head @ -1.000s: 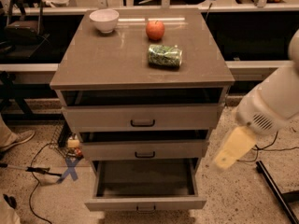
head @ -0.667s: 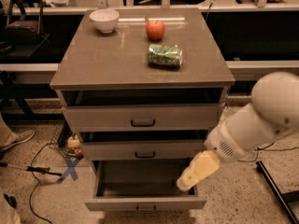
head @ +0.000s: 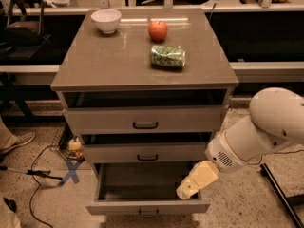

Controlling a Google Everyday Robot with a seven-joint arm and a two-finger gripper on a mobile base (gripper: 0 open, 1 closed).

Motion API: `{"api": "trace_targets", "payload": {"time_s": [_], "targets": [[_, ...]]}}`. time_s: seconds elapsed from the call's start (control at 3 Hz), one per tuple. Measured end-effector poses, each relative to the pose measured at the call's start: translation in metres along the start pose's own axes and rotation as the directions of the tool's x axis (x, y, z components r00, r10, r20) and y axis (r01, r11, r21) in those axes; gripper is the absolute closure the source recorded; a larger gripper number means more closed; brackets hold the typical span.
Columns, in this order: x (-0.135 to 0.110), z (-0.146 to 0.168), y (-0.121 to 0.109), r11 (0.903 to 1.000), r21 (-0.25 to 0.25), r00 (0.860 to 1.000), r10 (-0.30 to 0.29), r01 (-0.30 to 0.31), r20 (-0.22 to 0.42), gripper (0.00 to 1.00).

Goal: Close bottom drawer

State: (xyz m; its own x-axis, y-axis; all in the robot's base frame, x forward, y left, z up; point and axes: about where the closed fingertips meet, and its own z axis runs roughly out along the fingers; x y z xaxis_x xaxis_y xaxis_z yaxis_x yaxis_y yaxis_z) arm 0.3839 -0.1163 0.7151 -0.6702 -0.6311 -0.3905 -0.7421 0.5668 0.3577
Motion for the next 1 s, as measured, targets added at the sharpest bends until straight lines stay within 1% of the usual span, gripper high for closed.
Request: {"api": "trace_targets", "payload": {"time_s": [0.33,0.67,1.0], "targets": [[0.010,0.017,-0.013,0.9991,-0.001,0.999,0.043,-0.043,-0.009,0.00],[0.038,0.079,-0.046,0.9908,0.014,0.986,0.135,-0.135,-0.094,0.00],[0.078,0.172,-0.092,0.9646,0.008,0.955,0.262,-0.263,-0.137,0.00]]}}
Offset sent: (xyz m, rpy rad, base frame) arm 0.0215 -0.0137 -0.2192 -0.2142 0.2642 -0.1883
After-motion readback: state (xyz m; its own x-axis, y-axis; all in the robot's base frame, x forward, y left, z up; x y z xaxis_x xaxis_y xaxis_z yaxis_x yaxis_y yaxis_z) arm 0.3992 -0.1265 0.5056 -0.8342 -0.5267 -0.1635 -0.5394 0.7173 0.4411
